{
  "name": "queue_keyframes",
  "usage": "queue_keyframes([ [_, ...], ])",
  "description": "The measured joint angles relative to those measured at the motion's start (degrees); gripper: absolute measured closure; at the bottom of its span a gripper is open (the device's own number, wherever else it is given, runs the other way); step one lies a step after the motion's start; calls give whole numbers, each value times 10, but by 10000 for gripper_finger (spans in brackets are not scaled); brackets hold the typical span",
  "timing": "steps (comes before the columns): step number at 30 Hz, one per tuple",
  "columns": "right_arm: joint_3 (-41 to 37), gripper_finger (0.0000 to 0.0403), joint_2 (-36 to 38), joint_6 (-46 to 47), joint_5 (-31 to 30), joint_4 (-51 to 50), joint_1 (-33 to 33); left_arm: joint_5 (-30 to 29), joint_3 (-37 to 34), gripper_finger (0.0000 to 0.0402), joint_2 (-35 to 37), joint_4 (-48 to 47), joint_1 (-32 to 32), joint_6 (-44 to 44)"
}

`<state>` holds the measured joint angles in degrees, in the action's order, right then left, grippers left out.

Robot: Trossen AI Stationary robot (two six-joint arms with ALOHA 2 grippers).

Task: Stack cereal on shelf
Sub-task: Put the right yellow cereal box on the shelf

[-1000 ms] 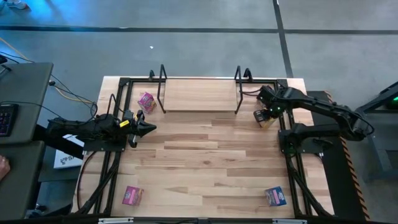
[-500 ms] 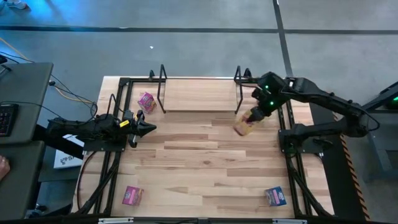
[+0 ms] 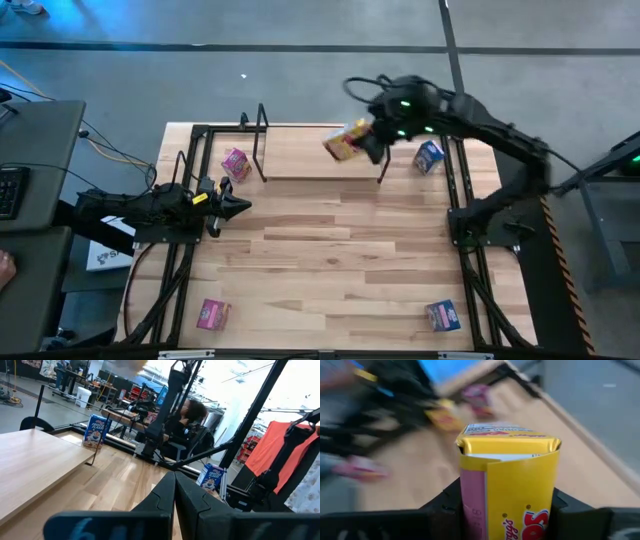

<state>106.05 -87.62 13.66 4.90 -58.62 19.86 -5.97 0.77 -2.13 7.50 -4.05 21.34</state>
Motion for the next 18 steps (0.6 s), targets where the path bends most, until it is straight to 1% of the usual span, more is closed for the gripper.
queue_keyframes([
  [3, 73, 276, -81, -53, -75, -70, 12, 0, 0, 401, 0, 0, 0, 0],
  [6, 124, 276, -153, -91, -125, -124, 29, 0, 0, 401, 0, 0, 0, 0],
  [8, 151, 276, -195, -113, -137, -145, 42, 0, 0, 401, 0, 0, 0, 0],
  [12, 188, 276, -263, -164, -135, -182, 67, 0, 0, 401, 0, 0, 0, 0],
  [18, 196, 276, -322, -273, -161, -220, 101, 0, 0, 401, 0, 0, 0, 0],
])
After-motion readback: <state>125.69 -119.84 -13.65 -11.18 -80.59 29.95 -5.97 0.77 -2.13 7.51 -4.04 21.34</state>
